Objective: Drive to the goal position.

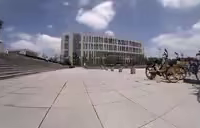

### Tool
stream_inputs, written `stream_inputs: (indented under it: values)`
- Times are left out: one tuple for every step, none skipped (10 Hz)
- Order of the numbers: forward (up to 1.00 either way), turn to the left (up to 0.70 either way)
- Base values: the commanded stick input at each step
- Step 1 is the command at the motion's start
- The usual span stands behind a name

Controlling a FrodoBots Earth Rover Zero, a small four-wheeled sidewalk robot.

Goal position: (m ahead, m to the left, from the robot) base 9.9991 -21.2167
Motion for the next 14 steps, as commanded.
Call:
stream_inputs:
  values:
    - [1.0,0.0]
    - [1.0,0.0]
    - [1.0,-0.01]
    - [1.0,-0.06]
    - [1.0,-0.01]
    - [1.0,0.0]
    - [1.0,-0.26]
    - [1.0,-0.31]
    - [1.0,-0.31]
    - [1.0,-0.31]
    - [1.0,-0.31]
    - [1.0,-0.31]
    - [1.0,-0.31]
    - [1.0,-0.31]
